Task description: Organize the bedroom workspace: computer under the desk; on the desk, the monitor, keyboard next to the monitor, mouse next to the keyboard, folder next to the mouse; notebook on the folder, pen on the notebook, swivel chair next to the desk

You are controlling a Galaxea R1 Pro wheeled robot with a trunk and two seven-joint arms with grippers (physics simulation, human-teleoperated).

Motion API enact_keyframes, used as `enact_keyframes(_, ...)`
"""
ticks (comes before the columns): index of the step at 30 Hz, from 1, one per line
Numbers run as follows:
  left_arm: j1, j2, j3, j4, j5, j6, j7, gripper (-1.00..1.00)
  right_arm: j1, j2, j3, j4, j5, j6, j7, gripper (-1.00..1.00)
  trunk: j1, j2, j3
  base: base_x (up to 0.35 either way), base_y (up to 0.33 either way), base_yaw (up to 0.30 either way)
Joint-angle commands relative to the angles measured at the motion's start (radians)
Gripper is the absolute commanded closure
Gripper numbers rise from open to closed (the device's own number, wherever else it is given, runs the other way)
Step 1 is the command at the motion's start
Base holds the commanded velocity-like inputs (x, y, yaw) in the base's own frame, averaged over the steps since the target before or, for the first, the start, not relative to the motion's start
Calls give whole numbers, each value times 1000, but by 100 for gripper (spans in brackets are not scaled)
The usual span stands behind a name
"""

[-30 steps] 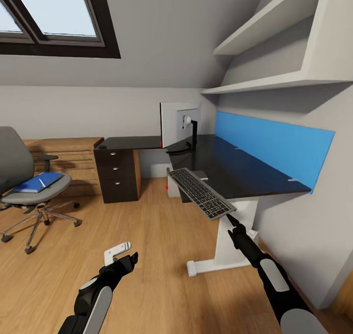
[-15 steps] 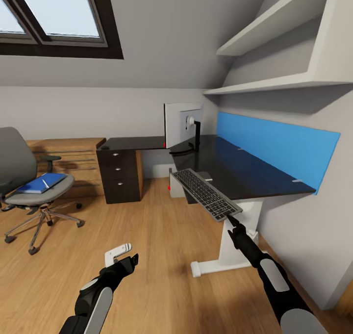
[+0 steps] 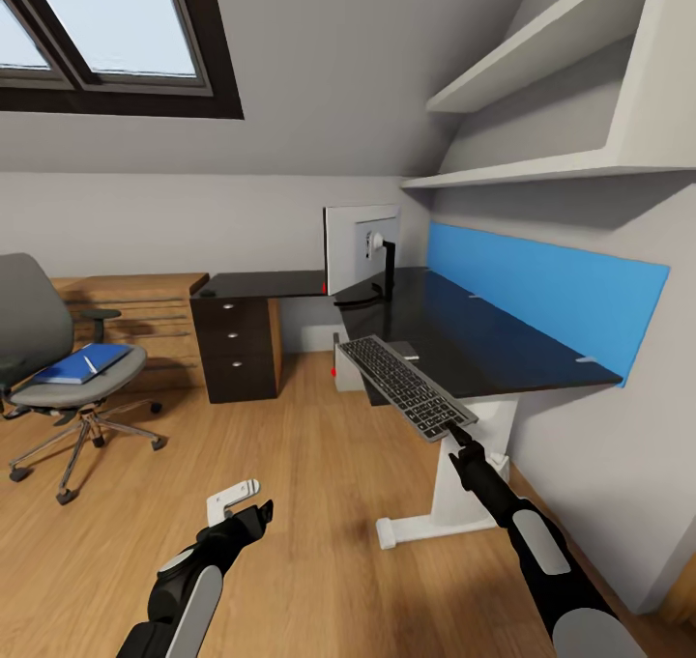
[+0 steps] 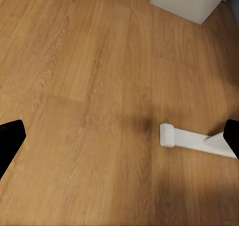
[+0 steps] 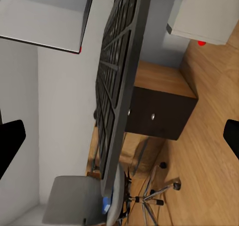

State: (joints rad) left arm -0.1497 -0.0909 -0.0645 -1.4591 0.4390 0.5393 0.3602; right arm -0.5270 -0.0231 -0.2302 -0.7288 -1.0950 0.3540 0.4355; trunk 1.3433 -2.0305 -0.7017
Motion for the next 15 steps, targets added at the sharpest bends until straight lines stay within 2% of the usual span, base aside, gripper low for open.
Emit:
enact_keyframes(1, -1, 0, -2, -1, 10, 2, 9, -100, -1, 0, -3, 0, -8, 9, 1, -100, 0, 0, -1, 0, 0, 0)
enact_keyframes(10, -1, 0, -6, -1, 10, 2, 9, -100, -1, 0, -13, 0, -8, -2, -7, -100, 0, 0, -1, 0, 0, 0)
enact_keyframes(11, -1, 0, -6, -1, 10, 2, 9, -100, -1, 0, -51, 0, -8, -24, -37, -100, 0, 0, -1, 0, 0, 0)
enact_keyframes(12, -1, 0, -6, -1, 10, 2, 9, -100, -1, 0, -66, 0, -8, -30, -51, -100, 0, 0, -1, 0, 0, 0)
enact_keyframes(15, -1, 0, -6, -1, 10, 2, 9, -100, -1, 0, -78, 0, -9, -35, -66, -100, 0, 0, -1, 0, 0, 0)
